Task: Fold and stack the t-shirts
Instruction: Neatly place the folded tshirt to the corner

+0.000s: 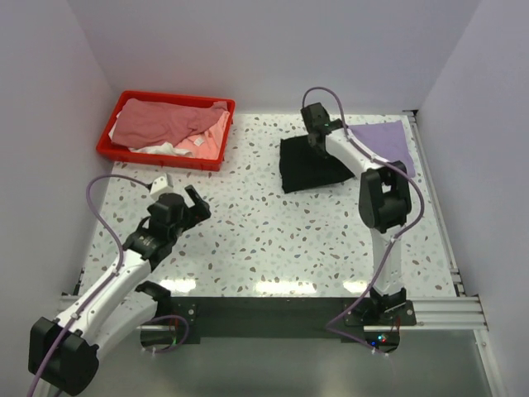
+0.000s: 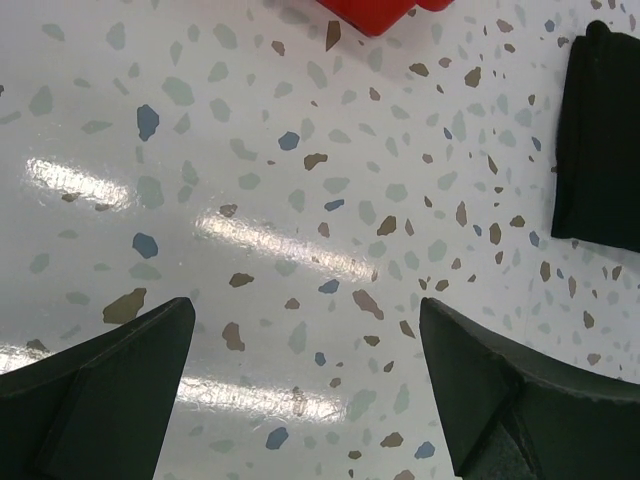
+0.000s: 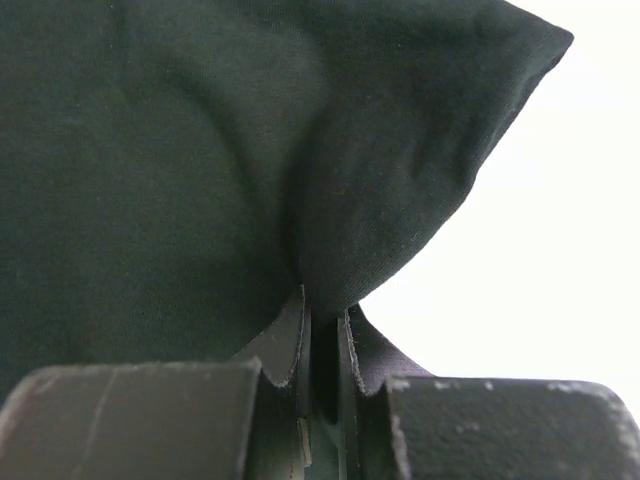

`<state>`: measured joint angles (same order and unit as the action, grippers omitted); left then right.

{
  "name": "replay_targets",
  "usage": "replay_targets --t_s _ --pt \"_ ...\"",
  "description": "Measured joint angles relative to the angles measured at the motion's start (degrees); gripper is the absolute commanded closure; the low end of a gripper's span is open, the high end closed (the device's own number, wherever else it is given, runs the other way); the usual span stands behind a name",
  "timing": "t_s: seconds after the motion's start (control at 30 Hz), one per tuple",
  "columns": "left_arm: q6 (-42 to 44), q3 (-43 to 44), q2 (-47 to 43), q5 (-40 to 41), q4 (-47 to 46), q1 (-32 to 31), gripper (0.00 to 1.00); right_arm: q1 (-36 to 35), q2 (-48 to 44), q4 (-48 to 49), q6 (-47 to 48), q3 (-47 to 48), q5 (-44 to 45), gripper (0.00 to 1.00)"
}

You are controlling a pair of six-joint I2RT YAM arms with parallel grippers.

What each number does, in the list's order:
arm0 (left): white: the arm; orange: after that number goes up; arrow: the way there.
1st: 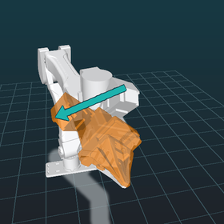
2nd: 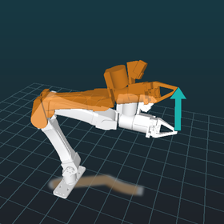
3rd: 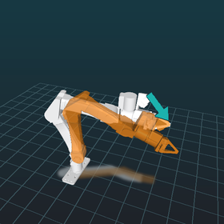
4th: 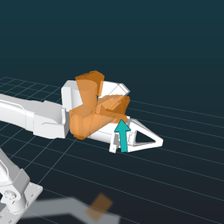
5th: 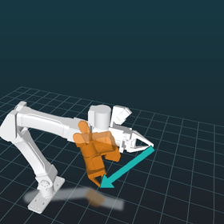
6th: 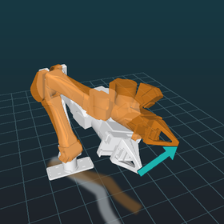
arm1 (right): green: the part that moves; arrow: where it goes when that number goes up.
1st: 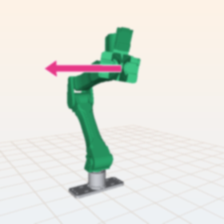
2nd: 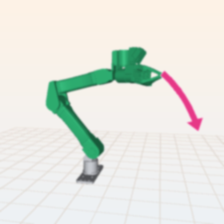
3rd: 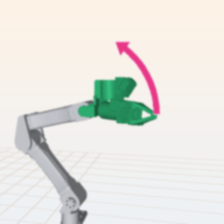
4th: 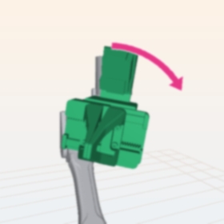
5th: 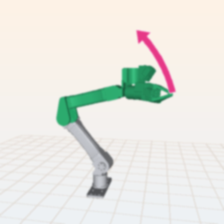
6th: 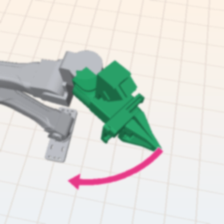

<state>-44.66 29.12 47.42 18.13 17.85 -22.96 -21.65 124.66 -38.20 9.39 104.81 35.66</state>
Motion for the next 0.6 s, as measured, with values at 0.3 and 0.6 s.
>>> replay_targets --t_s 0.3,0.6 --pt "-1.1 0.0 -0.1 0.8 1.2 0.0 0.00 3.6 -4.8 3.0 13.7 2.2 8.2 1.00" --pt "-1.3 0.5 0.0 0.7 1.4 0.0 0.00 6.0 -5.5 5.9 20.6 3.2 11.4 1.00"
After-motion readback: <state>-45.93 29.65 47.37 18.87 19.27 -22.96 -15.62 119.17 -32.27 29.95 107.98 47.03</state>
